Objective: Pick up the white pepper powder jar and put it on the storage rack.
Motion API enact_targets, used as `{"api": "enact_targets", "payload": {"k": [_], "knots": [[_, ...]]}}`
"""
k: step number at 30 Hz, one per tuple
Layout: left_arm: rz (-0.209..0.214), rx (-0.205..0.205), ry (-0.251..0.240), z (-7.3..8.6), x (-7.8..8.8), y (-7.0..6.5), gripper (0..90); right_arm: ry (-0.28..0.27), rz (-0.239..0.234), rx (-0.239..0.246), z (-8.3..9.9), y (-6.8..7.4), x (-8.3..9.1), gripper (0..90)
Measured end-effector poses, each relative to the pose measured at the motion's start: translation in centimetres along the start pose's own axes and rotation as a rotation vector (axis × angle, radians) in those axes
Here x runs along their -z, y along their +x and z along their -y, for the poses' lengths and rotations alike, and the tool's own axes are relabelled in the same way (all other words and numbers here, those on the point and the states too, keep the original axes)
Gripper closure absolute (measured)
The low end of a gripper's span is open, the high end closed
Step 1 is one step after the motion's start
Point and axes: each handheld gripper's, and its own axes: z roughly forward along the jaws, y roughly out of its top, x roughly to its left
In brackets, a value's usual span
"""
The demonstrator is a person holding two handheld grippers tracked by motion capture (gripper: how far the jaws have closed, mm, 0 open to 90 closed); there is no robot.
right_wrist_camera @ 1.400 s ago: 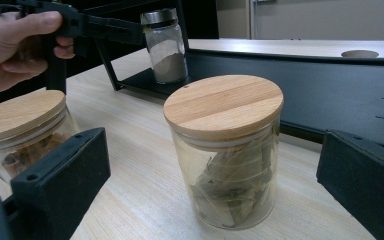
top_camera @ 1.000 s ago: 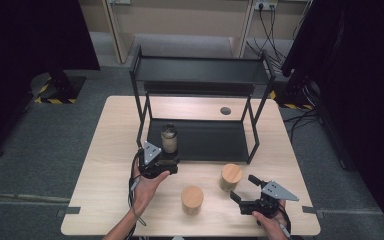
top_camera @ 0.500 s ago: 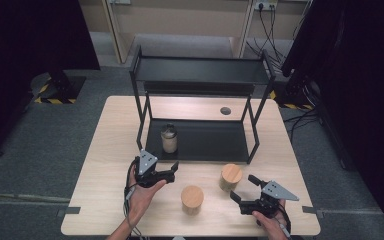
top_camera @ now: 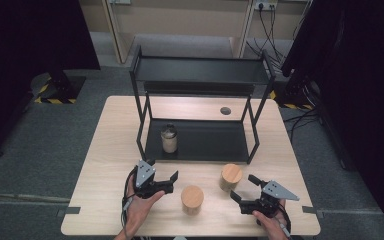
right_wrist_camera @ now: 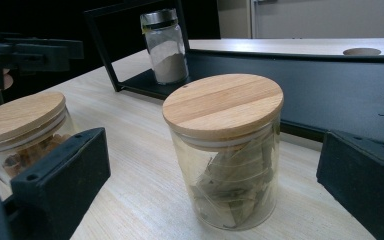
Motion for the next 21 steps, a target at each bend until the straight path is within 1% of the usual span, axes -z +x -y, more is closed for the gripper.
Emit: {"api": "enact_targets", "payload": {"k": [6,10,14,21], "knots": [[0.013,0.002,-0.009,0.6,1.0,-0.2,3.8,-0.003,0.003,-0.011,0.1,-0.2,0.0,0.9],[0.021,-0.001,-0.016,1.0,1.4,-0.4,3.8,-0.006,0.002,-0.009,0.1,-0.1,0.1,0.8],[0.019,-0.009,-0.024,1.6,1.7,-0.5,3.7,-0.005,0.003,-0.008,0.1,-0.1,0.1,0.9],[0.015,-0.002,-0.019,2.5,1.9,-0.3,3.7,-0.007,0.005,-0.010,0.1,-0.1,0.1,0.8]]}}
